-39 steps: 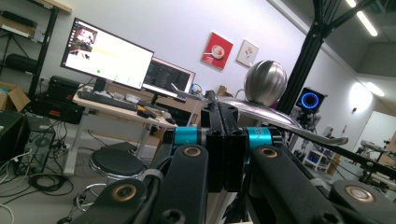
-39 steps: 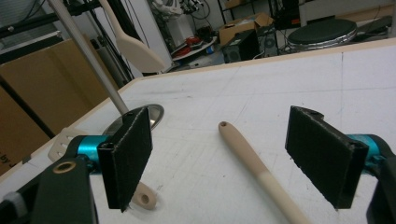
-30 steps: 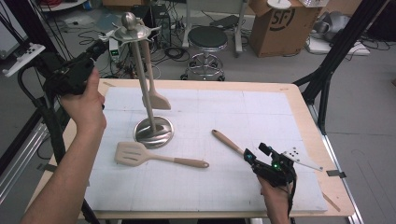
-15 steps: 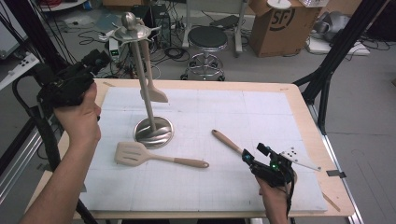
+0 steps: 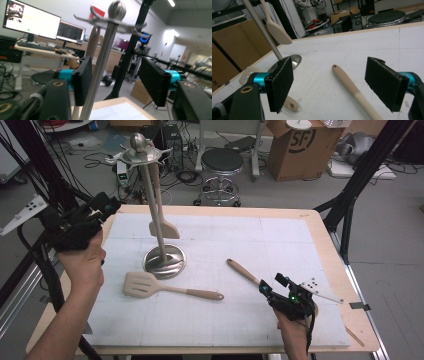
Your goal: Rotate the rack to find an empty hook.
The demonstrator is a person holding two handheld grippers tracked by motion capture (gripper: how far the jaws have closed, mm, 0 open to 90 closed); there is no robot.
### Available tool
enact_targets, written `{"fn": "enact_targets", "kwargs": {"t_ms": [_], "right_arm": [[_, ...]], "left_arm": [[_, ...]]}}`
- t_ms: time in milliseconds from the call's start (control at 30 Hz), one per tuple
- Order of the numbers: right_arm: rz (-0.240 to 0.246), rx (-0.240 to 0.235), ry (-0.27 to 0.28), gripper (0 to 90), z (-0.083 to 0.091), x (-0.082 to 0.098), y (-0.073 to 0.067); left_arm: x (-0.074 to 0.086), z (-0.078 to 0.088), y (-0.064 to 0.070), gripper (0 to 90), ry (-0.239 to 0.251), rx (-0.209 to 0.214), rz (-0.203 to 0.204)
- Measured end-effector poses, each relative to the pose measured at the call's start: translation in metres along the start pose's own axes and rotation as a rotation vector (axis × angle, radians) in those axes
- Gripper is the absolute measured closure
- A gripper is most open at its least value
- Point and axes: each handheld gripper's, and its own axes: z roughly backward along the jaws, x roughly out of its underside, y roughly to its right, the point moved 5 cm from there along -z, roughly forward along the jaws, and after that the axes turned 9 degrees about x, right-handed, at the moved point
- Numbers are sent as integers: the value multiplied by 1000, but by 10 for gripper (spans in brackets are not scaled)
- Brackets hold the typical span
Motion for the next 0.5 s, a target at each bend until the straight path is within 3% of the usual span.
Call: {"fn": "enact_targets", "kwargs": {"t_ms": [500], "right_arm": [[-9,7,3,223,5,0,3]], "left_arm": [[27,3,4,403,-25,12,1]]}}
